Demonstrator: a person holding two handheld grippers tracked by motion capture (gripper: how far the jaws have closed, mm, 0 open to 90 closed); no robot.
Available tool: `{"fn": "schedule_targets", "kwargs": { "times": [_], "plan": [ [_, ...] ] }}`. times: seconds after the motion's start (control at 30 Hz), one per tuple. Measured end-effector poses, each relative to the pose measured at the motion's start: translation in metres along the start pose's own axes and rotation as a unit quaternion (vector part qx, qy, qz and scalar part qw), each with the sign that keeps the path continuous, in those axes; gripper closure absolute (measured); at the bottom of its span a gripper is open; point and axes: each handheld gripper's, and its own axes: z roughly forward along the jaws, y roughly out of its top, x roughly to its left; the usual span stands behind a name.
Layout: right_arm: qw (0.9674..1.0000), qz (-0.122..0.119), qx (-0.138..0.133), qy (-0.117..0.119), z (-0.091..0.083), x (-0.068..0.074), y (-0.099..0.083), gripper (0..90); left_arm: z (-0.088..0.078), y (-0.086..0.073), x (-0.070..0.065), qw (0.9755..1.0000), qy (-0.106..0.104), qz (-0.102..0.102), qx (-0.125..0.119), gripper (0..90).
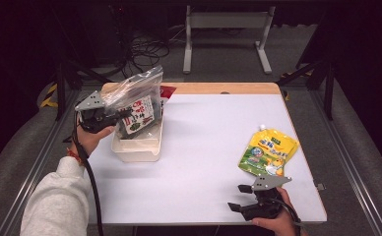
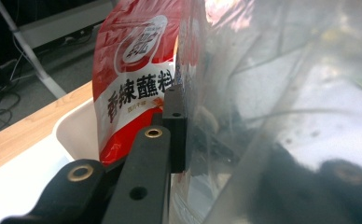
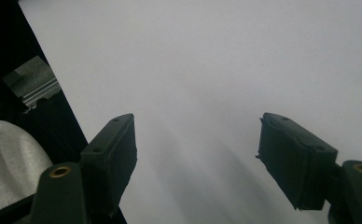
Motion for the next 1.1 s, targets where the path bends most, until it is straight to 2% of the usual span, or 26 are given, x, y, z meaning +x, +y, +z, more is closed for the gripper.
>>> {"fn": "schedule_targets", "kwargs": {
  "times": [0.1,0.17,0.27,0.37,0.53,0.6,0.73,0.87,0.93,1.0,1.03,1.07,1.1],
  "plan": [
    [1.0000,0.000,-0.006,-0.002,-0.003,-0.002,0.000,27.5,0.000,0.000,-0.001,0.9999,0.011,-0.010,0.001,78.3],
    [0.9999,0.000,-0.009,-0.009,-0.007,-0.003,0.001,28.2,-0.001,0.001,-0.003,0.9997,0.023,-0.012,0.001,74.2],
    [0.9998,-0.001,-0.018,-0.013,-0.013,-0.005,0.002,28.7,-0.003,0.001,-0.009,0.9994,0.028,-0.017,-0.010,67.5],
    [0.9994,0.000,-0.028,-0.022,-0.019,-0.008,0.003,29.2,-0.006,0.000,-0.014,0.9992,0.037,-0.008,-0.009,61.9],
    [0.9985,0.004,-0.040,-0.038,-0.028,-0.014,0.004,29.5,-0.017,-0.004,-0.019,0.9982,0.051,-0.021,-0.023,52.2],
    [0.9979,0.005,-0.046,-0.045,-0.032,-0.016,0.005,29.5,-0.022,-0.005,-0.022,0.9975,0.059,-0.025,-0.029,44.8],
    [0.9967,0.007,-0.053,-0.061,-0.039,-0.021,0.006,29.9,-0.034,-0.006,-0.029,0.9965,0.069,-0.025,-0.041,40.0],
    [0.9939,0.014,-0.066,-0.088,-0.050,-0.028,0.007,31.6,-0.043,-0.011,-0.039,0.9961,0.078,-0.020,-0.038,33.8],
    [0.9923,0.020,-0.072,-0.099,-0.056,-0.033,0.006,32.1,-0.047,-0.014,-0.046,0.9960,0.081,-0.010,-0.034,30.9],
    [0.9915,0.020,-0.070,-0.108,-0.058,-0.036,0.006,32.2,-0.049,-0.016,-0.050,0.9960,0.082,-0.009,-0.033,28.5],
    [0.9898,0.026,-0.065,-0.124,-0.061,-0.044,0.002,32.5,-0.053,-0.020,-0.060,0.9958,0.087,-0.002,-0.030,27.5],
    [0.9891,0.027,-0.063,-0.131,-0.061,-0.046,0.001,32.6,-0.054,-0.022,-0.064,0.9956,0.089,0.003,-0.028,26.8],
    [0.9883,0.031,-0.060,-0.137,-0.062,-0.049,0.000,32.6,-0.054,-0.022,-0.064,0.9956,0.089,0.003,-0.028,26.0]
  ]
}}
